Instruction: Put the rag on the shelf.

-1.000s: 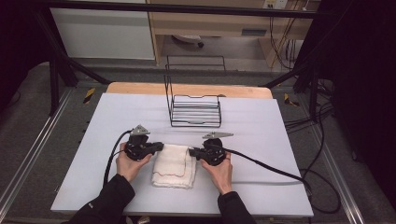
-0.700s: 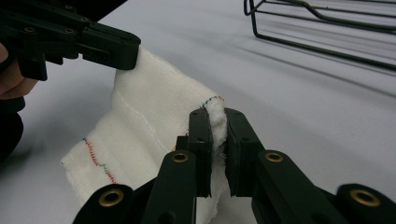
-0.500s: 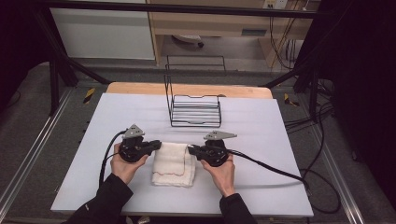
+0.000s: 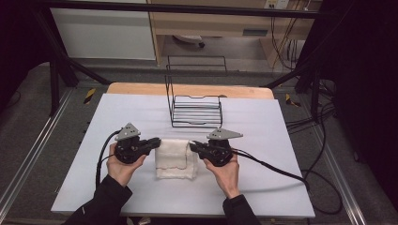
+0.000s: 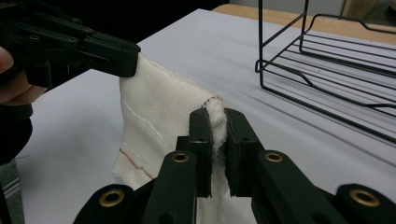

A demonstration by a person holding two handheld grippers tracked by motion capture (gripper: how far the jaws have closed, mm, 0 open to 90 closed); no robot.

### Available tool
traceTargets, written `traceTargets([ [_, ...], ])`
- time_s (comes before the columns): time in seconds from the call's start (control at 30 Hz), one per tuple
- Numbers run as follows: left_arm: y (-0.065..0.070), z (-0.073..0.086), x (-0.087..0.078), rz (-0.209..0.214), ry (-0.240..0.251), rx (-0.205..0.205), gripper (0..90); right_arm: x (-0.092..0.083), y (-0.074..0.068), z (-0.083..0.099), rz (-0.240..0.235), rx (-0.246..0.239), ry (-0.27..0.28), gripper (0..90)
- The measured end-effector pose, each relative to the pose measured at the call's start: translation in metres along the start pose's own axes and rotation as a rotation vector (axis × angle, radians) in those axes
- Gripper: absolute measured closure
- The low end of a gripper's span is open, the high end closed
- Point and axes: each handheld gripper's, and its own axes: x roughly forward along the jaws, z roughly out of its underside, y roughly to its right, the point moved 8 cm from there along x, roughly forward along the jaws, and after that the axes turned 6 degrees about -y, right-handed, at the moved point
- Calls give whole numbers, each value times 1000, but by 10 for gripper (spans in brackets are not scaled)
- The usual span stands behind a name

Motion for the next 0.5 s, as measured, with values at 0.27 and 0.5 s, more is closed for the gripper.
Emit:
traceTargets([
  [0.27,5,-9,-10,6,45,-4,840,-12,-4,-12,7,-32,35,826],
  [0.5,9,-17,-17,11,69,5,840,-20,-6,-20,9,-61,57,827],
])
